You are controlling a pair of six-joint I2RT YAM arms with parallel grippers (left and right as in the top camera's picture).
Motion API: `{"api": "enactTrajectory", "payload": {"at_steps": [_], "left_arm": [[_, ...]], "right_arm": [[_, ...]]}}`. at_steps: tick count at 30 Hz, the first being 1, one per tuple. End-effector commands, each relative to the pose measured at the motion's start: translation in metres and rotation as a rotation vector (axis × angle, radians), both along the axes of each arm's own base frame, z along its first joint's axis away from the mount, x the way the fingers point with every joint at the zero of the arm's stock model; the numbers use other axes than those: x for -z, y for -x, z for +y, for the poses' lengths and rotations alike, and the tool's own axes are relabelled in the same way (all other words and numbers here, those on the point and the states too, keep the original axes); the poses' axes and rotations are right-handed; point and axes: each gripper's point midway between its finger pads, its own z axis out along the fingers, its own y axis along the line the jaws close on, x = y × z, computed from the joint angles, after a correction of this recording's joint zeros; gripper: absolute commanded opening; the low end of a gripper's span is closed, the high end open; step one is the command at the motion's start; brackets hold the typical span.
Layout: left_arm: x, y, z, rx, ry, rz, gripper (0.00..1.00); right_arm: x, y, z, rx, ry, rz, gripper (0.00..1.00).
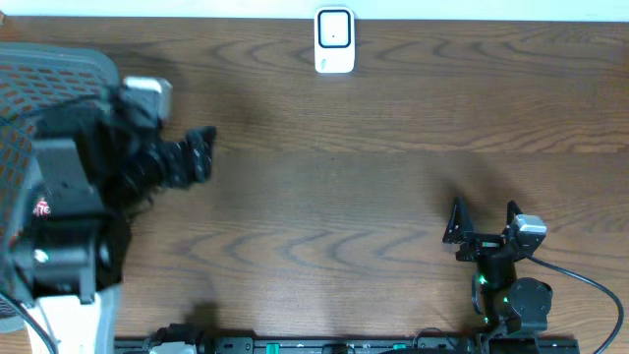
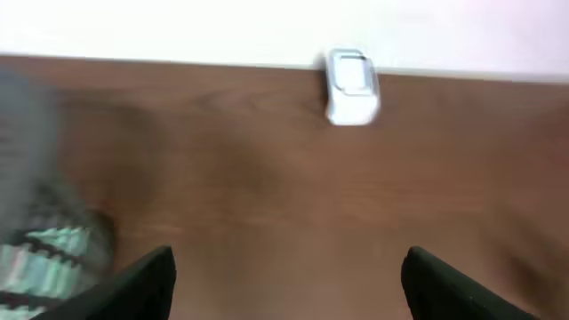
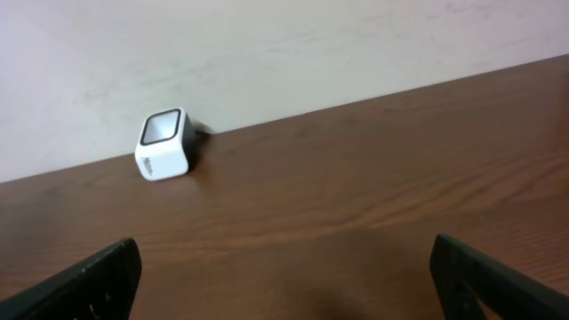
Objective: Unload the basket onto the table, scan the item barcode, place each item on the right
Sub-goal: 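Reach the left gripper into the basket and grasp the green-lidded jar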
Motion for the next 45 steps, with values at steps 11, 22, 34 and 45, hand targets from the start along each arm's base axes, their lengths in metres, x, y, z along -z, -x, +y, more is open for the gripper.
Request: {"api": "enactTrajectory", "payload": {"at_steps": [11,22,34,45], "left_arm": [[-0.02,0.055,0.211,-0.968,0.308,0.188,0.82],[0.089,0.102,0.299,-1.336,0.323,0.473,0.82],[0.206,0.13,0.339,-1.424,0.055,0.695,0.82],[0.23,0.119,0.34,-1.37,0.073,0.665,0.82]], "right_arm": [[0.0,0.0,0.002,-0.005,-0.009,0.001,0.99],[0.0,0.0,0.002,-0.005,-0.009,0.001,0.99],[0.0,0.0,0.002,-0.005,-0.009,0.001,0.99],[0.0,0.0,0.002,-0.005,-0.009,0.001,0.99]]}}
